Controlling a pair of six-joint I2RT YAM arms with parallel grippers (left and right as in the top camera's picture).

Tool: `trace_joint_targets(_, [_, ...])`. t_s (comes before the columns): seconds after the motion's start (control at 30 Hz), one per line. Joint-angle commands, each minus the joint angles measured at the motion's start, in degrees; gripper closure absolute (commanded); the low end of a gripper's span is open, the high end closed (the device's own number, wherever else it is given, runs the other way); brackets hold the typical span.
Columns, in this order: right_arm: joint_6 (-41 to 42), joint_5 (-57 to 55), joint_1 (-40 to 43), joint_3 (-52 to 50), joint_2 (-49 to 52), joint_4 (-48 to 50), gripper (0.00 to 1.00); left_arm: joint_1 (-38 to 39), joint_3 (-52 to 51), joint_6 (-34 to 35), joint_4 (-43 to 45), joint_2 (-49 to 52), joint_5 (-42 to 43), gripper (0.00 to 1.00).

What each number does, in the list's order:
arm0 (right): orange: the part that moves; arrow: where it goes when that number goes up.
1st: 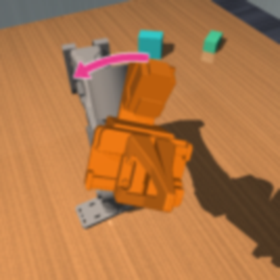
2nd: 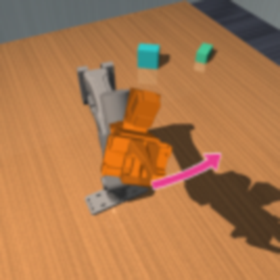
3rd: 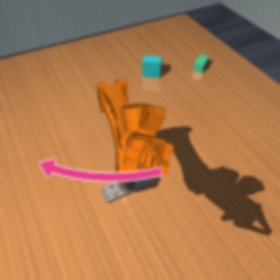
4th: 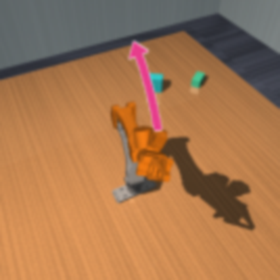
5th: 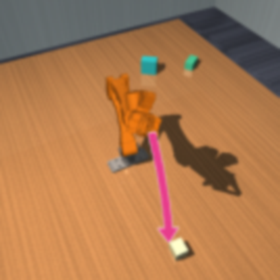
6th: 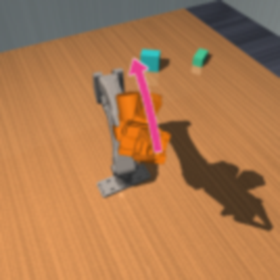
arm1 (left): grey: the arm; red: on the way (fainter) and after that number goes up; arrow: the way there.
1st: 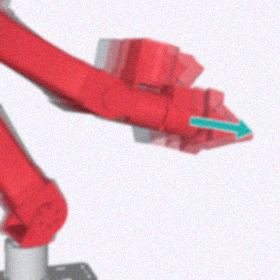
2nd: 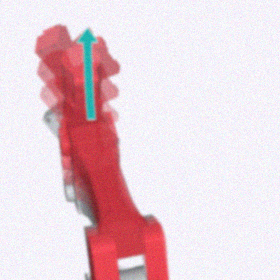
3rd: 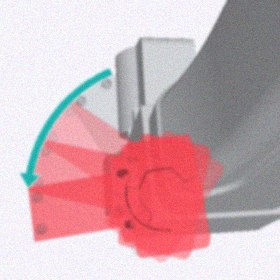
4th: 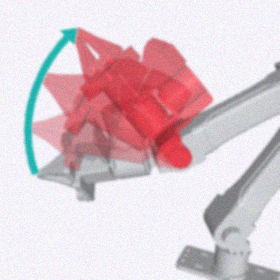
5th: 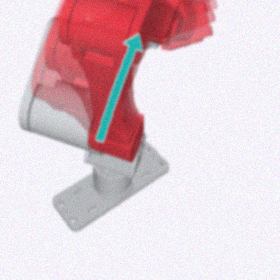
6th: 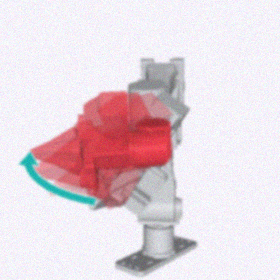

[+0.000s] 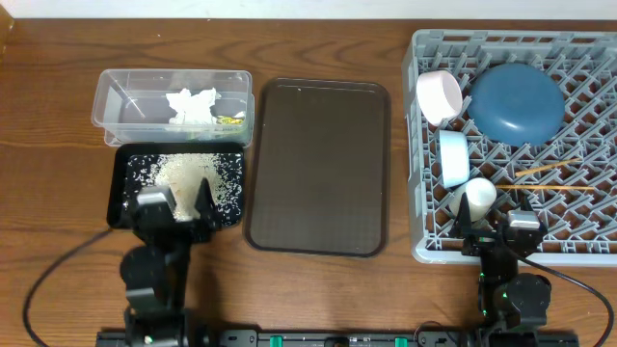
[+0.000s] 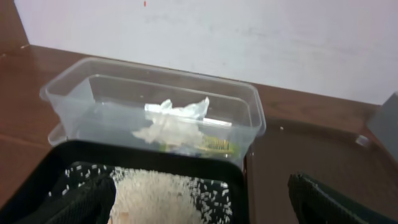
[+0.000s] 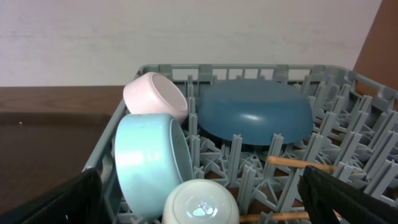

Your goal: Sort waste into correct bins and load items into the dishwasher rack

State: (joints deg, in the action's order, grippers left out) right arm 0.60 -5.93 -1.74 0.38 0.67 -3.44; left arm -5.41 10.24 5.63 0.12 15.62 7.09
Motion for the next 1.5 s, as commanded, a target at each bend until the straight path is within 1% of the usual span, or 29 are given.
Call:
trace_joint_targets(0.0, [0.4,0.2,0.2,-0.1,-0.4,-0.2,0.01,0.1,-3.5,-1.1,0.4,-5.6,-0.1,0.09])
trace_joint_targets(0.1, [0.4,0.2,0.2,-0.1,-0.4,-0.2,0.01,0.1,-6.4,-1.1,0.4,-9.6,-0.1,0.09])
trace_joint_targets(0.3, [0.4,0.2,0.2,-0.1,-0.4,-0.2,0.01,0.1,-9.7,-1.1,0.4,-13.2,-0.3,0.09])
trace_joint_targets(0.43, [0.4,0.2,0.2,-0.1,-0.4,-0.2,0.01,0.1,-10.0,-1.1,-3.5,-14.9,-0.3,0.09])
trace_joint_targets(0.5, [0.4,0.2,0.2,-0.1,-0.4,-0.2,0.01,0.1,-10.0,-1.1,-3.6,-15.6,-0.3,0.09])
trace_joint_targets(1.47, [0.4,0.2,0.2,-0.1,-0.4,-0.2,0.01,0.1,-10.0,-1.1,-3.5,-15.3,-0.3,0.09])
